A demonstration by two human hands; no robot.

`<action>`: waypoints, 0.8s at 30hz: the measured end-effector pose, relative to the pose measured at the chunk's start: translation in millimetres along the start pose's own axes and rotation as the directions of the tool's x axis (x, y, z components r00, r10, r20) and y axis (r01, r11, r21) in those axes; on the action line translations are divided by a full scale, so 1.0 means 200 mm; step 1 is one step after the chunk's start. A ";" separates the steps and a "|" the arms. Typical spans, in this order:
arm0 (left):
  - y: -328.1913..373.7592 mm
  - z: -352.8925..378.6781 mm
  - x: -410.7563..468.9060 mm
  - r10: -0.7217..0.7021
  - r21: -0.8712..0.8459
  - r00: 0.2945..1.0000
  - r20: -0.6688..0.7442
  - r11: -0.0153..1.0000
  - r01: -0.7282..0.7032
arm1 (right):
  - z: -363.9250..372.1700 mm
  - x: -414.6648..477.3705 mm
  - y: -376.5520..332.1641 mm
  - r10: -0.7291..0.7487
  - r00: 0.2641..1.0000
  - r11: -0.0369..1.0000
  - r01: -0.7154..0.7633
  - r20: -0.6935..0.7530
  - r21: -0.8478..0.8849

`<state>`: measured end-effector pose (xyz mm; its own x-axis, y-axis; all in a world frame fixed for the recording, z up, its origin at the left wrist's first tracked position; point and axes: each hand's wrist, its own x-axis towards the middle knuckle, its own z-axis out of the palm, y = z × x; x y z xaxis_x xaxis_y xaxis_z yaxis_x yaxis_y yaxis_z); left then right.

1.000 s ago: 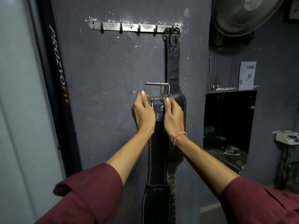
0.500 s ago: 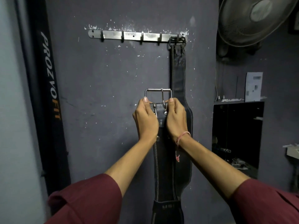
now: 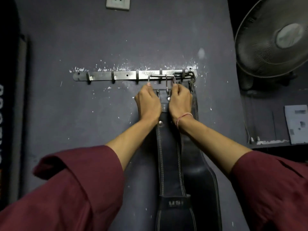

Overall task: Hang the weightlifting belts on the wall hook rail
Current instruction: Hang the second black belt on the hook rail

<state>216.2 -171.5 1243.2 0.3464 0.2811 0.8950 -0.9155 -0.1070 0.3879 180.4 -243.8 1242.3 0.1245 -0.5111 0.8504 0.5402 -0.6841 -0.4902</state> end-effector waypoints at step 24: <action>-0.19 0.11 0.07 -0.081 0.153 0.992 0.100 0.986 0.066 | 0.18 0.08 0.20 -0.042 0.992 0.998 0.047 0.119 -0.044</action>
<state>259.9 -185.4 1245.8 0.4384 0.1924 0.8780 -0.8488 -0.2326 0.4748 233.8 -261.7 1242.6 0.2003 -0.4166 0.8868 0.5081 -0.7297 -0.4576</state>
